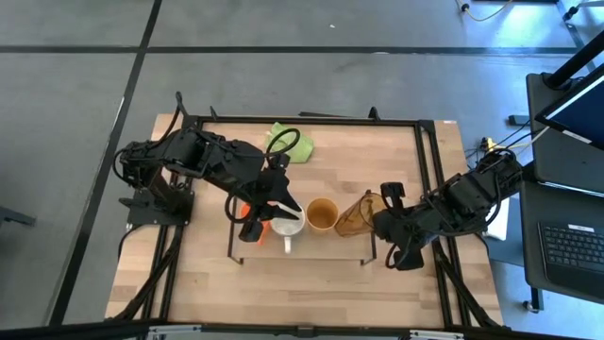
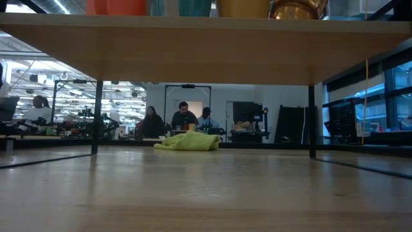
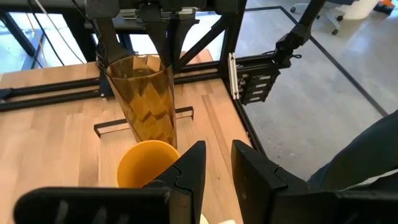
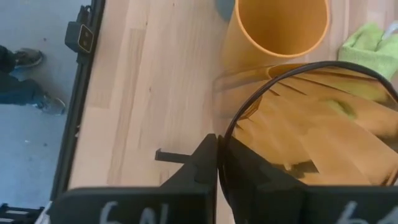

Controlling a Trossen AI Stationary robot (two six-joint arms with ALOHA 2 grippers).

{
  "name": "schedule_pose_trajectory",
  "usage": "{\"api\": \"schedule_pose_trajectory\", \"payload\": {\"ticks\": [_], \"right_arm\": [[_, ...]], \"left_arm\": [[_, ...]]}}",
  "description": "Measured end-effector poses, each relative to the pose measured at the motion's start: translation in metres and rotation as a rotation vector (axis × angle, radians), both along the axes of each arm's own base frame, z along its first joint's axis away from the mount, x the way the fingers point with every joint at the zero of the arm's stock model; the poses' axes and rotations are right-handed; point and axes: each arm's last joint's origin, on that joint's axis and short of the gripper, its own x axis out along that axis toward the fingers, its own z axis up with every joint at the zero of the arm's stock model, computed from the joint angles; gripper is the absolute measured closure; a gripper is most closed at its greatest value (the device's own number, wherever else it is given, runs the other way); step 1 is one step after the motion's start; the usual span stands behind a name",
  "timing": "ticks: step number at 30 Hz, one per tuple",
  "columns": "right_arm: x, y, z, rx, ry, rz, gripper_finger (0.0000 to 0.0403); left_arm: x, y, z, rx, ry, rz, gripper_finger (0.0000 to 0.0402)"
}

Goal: Stack small to large cups/mugs on shelf
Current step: Put the brown cup on the shelf

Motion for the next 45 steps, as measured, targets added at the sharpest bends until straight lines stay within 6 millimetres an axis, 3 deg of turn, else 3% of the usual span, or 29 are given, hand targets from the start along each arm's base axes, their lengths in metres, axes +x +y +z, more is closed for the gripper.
{"api": "schedule_pose_trajectory", "payload": {"ticks": [11,20,32,45], "right_arm": [[0.000,0.000,0.000,0.002,0.006,0.016,0.0381],[0.007,-0.013,0.000,0.095,0.029,-0.131,0.0381],[0.012,-0.014,-0.003,0.137,0.042,-0.225,0.0381],[0.032,-0.002,-0.022,0.066,0.106,-0.142,0.0381]], "left_arm": [[-0.001,0.000,-0.002,0.027,0.022,-0.014,0.0331],[0.000,0.005,-0.002,0.027,0.021,0.001,0.0331],[0.000,0.006,-0.002,0.027,0.021,0.004,0.0331],[0.000,0.006,-0.002,0.036,0.020,-0.002,0.0331]]}}
